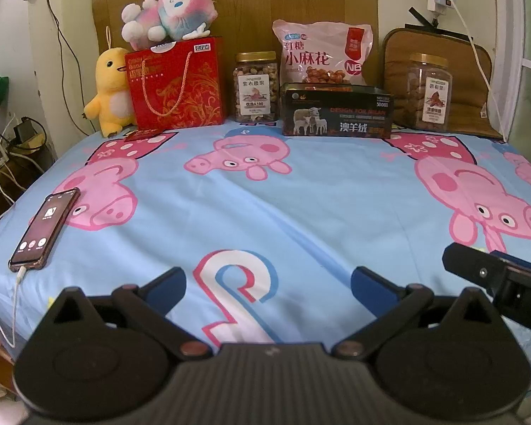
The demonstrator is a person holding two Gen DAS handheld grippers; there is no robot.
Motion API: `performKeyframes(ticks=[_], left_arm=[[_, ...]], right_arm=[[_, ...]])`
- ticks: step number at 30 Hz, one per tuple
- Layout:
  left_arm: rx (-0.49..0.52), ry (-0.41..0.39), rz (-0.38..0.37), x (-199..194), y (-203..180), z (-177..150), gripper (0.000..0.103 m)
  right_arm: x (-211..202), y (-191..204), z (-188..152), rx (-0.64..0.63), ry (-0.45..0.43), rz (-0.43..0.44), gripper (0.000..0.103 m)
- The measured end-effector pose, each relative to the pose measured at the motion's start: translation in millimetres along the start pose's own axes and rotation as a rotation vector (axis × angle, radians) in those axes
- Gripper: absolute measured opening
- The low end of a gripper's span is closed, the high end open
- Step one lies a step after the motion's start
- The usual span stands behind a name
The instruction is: Organize snacks
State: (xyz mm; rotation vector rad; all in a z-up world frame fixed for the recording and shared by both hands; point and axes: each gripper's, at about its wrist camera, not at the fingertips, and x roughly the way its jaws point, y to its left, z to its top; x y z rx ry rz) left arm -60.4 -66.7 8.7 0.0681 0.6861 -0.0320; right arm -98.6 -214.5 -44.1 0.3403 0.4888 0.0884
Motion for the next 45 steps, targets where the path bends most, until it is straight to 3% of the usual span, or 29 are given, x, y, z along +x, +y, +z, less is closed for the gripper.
performKeyframes(ticks=[23,27,37,45], left_arm=[[-0.012,0.000,-0.001,1,2,0,0.103],[-0.003,-0.005,-0.012,9,2,18,0.103],[0.018,-0.024,0.014,80,3,83,0.103],[0.039,-0.100,0.009,149,-3,107,0.103]], right_arm=[[0,2,-1,-0.010,-0.001,0.003,0.062],[5,5,14,-0.041,-0.002,0.017,0.062],[57,-19,62,-0.063,-0.018,-0.043,0.063],[120,-34,73,-0.095,-0.032,-0.068,0.063]])
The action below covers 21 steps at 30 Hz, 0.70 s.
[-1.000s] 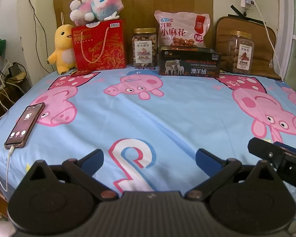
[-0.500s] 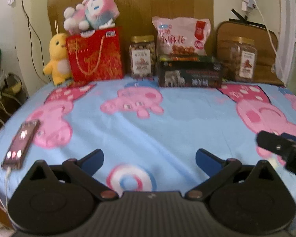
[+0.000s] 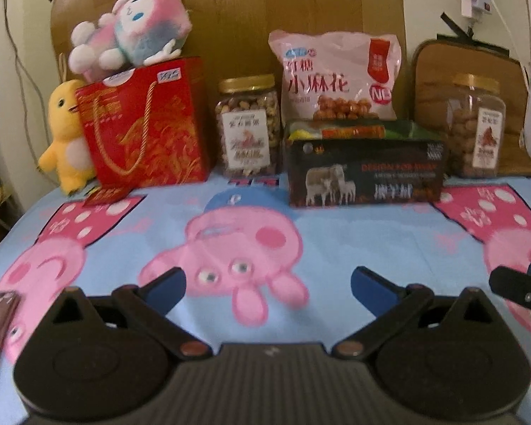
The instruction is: Organize snacks
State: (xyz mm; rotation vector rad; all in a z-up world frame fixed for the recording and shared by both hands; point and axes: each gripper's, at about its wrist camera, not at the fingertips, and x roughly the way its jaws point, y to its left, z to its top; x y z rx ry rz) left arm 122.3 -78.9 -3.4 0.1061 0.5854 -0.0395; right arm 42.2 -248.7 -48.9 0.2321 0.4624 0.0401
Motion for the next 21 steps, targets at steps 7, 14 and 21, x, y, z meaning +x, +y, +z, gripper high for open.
performKeyframes(ticks=[7,14,21], left_arm=[[-0.046,-0.078,-0.025,44,7,9,0.103],[-0.035,-0.118,0.015,54,5,4,0.103],[-0.059,-0.133,0.050,50,9,2,0.103]], right_arm=[[40,-3,6,-0.025,-0.028,-0.014,0.064],[51,-5,12,-0.045,-0.100,-0.020,0.064],[47,-6,11,-0.025,-0.126,-0.019,0.068]])
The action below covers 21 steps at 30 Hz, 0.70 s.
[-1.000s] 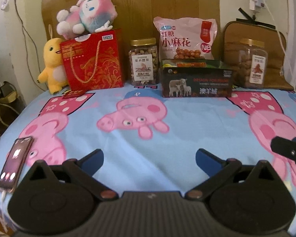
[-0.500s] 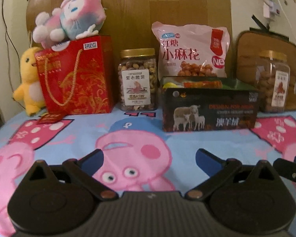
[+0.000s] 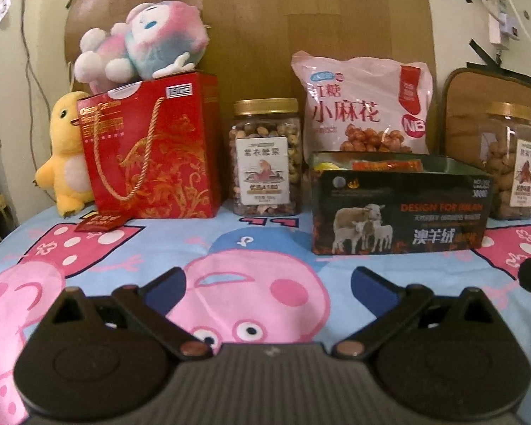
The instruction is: Organize snacks
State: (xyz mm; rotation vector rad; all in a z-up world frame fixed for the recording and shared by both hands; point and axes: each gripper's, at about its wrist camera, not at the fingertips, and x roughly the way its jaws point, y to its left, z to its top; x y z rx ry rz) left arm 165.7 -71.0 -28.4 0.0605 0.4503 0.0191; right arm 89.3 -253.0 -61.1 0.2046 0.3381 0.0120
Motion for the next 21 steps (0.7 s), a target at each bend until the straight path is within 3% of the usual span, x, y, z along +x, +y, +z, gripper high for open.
performKeyframes(ticks=[11,21], left_arm=[[-0.013,-0.063,0.039,-10,2,-1,0.103],[-0.012,-0.066,0.025,-15,4,-4,0.103]], right_arm=[[-19,18,-5,-0.108,-0.127,-0.045,0.072],[-32,35,-11,-0.216,-0.217,-0.065,0.085]])
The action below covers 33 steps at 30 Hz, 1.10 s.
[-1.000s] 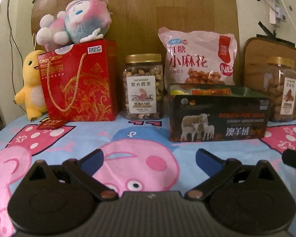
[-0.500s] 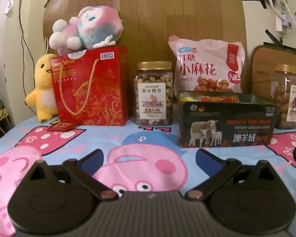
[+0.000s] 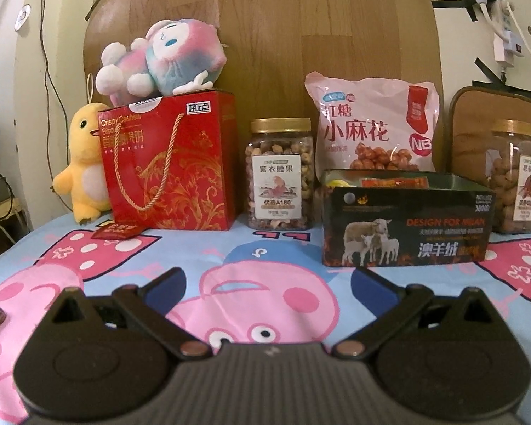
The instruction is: Organize snacks
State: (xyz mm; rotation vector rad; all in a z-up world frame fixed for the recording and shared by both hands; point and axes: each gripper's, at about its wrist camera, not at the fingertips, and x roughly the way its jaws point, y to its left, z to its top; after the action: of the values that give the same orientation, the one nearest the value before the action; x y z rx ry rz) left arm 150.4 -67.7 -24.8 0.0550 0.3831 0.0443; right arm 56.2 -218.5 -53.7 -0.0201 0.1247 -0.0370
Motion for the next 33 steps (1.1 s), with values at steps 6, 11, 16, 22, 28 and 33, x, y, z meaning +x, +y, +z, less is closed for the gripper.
performKeyframes(ticks=[6,11,16,22,28,33], left_arm=[[0.017,-0.010,-0.025,-4,-2,-1,0.103],[-0.003,0.006,-0.040,-2,2,-1,0.103],[-0.013,0.031,-0.044,1,4,-2,0.103],[-0.011,0.050,-0.047,4,5,-2,0.103],[0.006,0.069,-0.046,6,3,-1,0.103],[0.010,0.078,-0.054,6,2,-1,0.103]], right_arm=[[-5,-2,-1,0.023,-0.029,-0.041,0.098],[-3,1,-1,0.008,-0.012,-0.042,0.098],[8,-1,0,0.032,0.065,-0.020,0.097],[13,-1,-3,0.109,0.129,0.040,0.097],[20,-8,-4,0.166,0.174,0.079,0.097],[28,-16,-6,0.232,0.227,0.089,0.095]])
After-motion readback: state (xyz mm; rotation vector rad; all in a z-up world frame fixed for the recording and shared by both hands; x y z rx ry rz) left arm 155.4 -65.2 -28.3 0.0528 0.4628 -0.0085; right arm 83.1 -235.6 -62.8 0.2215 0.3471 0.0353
